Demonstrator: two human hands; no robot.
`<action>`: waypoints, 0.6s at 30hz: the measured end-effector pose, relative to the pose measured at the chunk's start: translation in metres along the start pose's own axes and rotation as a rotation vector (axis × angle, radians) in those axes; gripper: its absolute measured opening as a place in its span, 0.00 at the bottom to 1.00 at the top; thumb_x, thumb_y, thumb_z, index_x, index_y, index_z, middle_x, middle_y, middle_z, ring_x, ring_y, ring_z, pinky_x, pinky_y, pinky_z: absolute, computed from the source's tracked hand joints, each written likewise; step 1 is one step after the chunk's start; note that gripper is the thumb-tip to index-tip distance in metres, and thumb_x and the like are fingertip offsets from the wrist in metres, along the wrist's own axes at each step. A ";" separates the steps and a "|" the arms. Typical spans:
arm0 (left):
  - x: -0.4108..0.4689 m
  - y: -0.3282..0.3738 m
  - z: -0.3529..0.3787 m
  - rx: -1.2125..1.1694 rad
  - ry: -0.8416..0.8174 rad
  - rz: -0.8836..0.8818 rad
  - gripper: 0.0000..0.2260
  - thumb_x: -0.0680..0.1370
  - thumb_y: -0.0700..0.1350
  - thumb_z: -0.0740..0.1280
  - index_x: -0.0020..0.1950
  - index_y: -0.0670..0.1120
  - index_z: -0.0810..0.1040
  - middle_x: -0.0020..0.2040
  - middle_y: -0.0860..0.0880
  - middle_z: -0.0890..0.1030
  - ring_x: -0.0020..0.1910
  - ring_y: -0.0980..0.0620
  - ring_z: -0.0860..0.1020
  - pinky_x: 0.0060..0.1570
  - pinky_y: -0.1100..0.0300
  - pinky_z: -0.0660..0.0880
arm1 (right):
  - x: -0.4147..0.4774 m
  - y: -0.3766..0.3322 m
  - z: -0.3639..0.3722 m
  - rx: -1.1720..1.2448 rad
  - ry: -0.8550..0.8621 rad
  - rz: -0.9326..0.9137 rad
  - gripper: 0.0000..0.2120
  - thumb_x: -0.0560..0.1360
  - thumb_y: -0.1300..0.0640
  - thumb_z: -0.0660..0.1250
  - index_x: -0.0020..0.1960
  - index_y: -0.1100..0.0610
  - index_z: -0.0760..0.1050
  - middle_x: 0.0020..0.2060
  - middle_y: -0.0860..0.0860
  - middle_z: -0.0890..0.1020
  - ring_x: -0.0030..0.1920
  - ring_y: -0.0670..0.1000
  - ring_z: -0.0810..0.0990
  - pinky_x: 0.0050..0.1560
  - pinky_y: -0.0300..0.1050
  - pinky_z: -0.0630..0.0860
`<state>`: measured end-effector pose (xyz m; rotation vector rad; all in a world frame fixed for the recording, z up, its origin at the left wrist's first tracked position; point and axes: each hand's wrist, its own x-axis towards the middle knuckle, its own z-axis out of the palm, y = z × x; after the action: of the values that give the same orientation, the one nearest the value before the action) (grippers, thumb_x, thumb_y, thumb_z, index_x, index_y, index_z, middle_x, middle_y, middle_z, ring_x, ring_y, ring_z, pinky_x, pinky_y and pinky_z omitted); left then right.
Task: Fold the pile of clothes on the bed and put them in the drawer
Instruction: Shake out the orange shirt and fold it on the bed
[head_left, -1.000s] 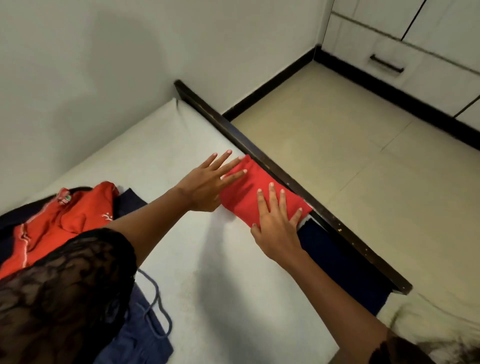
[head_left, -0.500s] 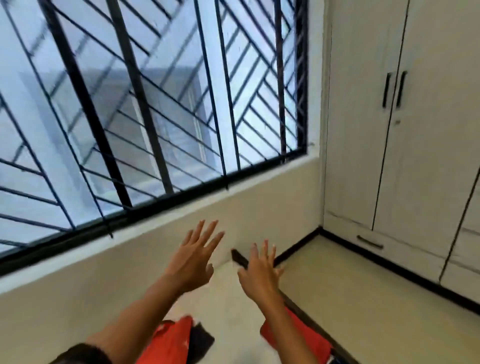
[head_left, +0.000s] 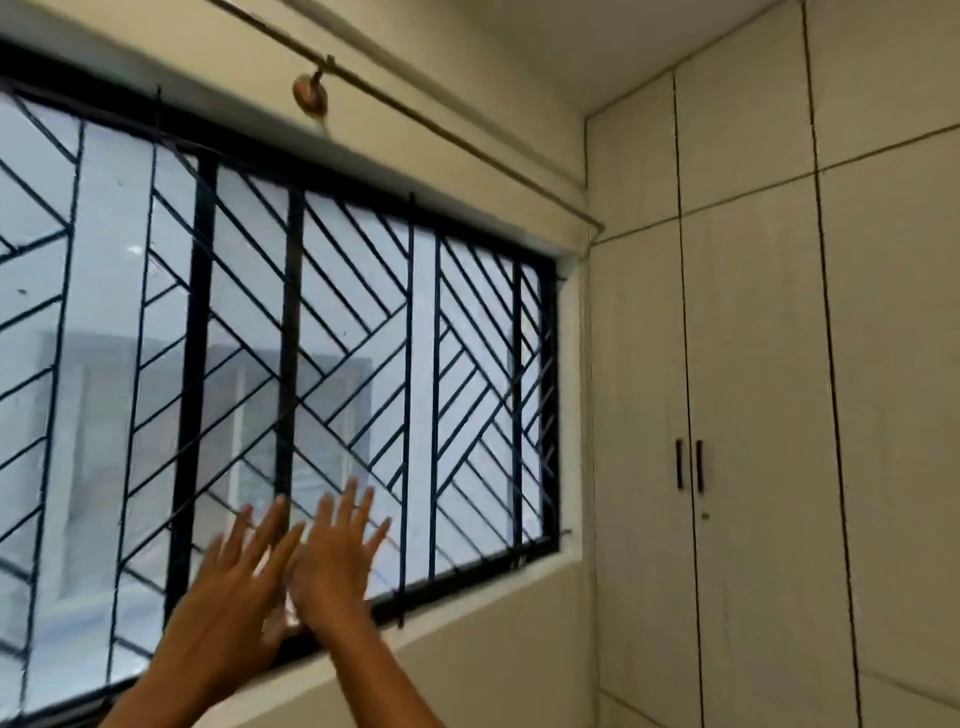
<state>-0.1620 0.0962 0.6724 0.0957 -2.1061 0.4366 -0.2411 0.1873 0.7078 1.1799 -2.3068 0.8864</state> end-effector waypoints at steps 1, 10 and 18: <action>0.003 -0.010 -0.003 0.008 0.030 -0.020 0.42 0.61 0.49 0.63 0.76 0.52 0.54 0.78 0.52 0.46 0.76 0.48 0.45 0.62 0.41 0.64 | 0.014 -0.010 0.001 -0.014 0.016 -0.039 0.32 0.79 0.54 0.57 0.77 0.58 0.46 0.75 0.58 0.38 0.74 0.59 0.33 0.62 0.61 0.25; -0.004 -0.072 -0.028 0.311 -0.012 -0.307 0.49 0.51 0.42 0.78 0.70 0.36 0.65 0.73 0.39 0.64 0.71 0.39 0.57 0.69 0.49 0.53 | 0.088 -0.080 0.029 -0.142 0.356 -0.282 0.35 0.63 0.49 0.72 0.68 0.60 0.71 0.71 0.62 0.65 0.72 0.63 0.61 0.67 0.66 0.56; -0.060 -0.105 -0.035 0.494 -0.260 -0.471 0.45 0.52 0.40 0.78 0.68 0.32 0.68 0.69 0.34 0.68 0.66 0.31 0.68 0.60 0.38 0.67 | 0.092 -0.091 0.116 0.037 0.410 -0.508 0.38 0.65 0.62 0.71 0.72 0.64 0.62 0.73 0.64 0.58 0.74 0.64 0.51 0.72 0.66 0.49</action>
<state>-0.0767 0.0042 0.6676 0.9573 -2.0897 0.6693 -0.2250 0.0146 0.7116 1.3628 -1.5749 0.8747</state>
